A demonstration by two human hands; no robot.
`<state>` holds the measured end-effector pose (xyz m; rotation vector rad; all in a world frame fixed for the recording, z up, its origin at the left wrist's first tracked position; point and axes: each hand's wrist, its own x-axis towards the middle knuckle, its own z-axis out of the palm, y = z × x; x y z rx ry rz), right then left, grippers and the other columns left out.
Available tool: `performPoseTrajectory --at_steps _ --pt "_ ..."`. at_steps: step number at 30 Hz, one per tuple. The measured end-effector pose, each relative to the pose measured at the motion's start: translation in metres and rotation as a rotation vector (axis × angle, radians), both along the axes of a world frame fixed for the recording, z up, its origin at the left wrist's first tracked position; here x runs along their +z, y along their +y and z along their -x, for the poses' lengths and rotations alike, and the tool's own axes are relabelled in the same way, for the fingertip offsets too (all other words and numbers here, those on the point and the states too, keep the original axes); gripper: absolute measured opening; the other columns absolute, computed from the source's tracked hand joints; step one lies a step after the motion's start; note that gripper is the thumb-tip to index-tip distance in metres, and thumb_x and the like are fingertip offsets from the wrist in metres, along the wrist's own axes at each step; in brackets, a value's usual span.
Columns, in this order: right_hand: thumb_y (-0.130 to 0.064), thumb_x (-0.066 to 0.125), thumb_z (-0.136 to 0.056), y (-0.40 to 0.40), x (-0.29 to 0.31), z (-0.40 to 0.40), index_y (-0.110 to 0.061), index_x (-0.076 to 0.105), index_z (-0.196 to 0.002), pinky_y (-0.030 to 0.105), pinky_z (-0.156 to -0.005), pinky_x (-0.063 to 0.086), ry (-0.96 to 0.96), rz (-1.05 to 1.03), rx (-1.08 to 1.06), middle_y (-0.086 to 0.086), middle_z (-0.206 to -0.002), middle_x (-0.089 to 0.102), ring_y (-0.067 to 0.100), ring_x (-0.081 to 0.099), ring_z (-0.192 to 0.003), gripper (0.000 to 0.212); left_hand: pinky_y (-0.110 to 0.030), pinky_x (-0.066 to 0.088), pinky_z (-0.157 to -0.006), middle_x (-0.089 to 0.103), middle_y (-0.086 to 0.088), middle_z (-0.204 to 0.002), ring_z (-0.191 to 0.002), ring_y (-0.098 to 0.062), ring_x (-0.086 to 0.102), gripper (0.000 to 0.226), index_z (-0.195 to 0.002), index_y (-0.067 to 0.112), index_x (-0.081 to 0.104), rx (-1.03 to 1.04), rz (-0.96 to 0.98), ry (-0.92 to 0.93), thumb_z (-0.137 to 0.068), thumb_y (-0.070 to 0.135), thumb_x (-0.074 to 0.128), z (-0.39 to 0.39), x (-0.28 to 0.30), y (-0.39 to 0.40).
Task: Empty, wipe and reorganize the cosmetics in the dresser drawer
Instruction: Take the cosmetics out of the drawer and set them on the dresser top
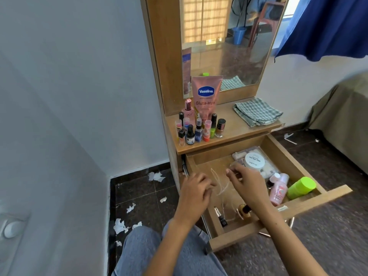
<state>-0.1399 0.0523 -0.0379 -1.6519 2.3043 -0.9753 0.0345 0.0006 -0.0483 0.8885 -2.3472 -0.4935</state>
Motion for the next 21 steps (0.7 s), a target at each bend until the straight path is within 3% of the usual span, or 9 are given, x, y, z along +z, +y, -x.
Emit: performPoseTrajectory --at_steps 2,6,12,17,21 --pt "-0.031 0.062 -0.09 0.005 -0.003 0.003 -0.022 0.066 -0.081 0.035 -0.063 0.052 -0.003 -0.004 -0.03 -0.009 -0.07 0.065 0.01 0.062 -0.066 0.014 -0.037 0.037 -0.093 0.06 0.007 -0.103 -0.105 -0.012 0.049 0.018 -0.102 0.025 0.068 -0.119 -0.007 -0.218 -0.085 0.024 0.065 0.009 0.011 -0.003" --pt "-0.033 0.061 -0.09 0.001 -0.007 -0.001 -0.022 0.065 -0.078 0.033 -0.062 0.051 -0.054 -0.013 -0.104 -0.008 -0.068 0.065 0.01 0.06 -0.064 0.016 -0.035 0.032 -0.098 0.061 0.002 -0.111 -0.107 -0.015 0.048 0.021 -0.103 0.027 0.07 -0.291 -0.08 -0.616 -0.082 0.028 0.07 0.03 0.03 -0.009" --pt "-0.028 0.061 -0.088 -0.006 -0.012 0.005 -0.02 0.065 -0.072 0.035 -0.065 0.05 -0.213 -0.04 -0.241 -0.004 -0.069 0.067 0.017 0.063 -0.069 0.018 -0.038 0.038 -0.098 0.067 0.002 -0.098 -0.096 -0.017 0.054 0.02 -0.092 0.023 0.072 -0.439 -0.187 -0.882 -0.074 0.024 0.078 0.056 0.028 -0.016" --pt "-0.03 0.062 -0.089 -0.006 -0.014 0.006 -0.02 0.067 -0.075 0.03 -0.062 0.046 -0.232 -0.05 -0.259 -0.004 -0.07 0.067 0.014 0.062 -0.068 0.017 -0.039 0.04 -0.1 0.067 -0.004 -0.1 -0.102 -0.022 0.056 0.014 -0.093 0.017 0.071 -0.413 -0.191 -0.841 -0.079 0.015 0.072 0.064 0.025 -0.022" --pt "-0.028 0.061 -0.089 -0.007 -0.012 0.007 -0.019 0.069 -0.081 0.026 -0.061 0.039 -0.241 -0.049 -0.285 -0.005 -0.073 0.067 0.013 0.06 -0.07 0.014 -0.035 0.031 -0.105 0.062 -0.008 -0.113 -0.111 -0.023 0.052 0.024 -0.106 0.018 0.069 -0.38 -0.084 -0.777 -0.083 0.011 0.068 0.062 0.032 -0.024"
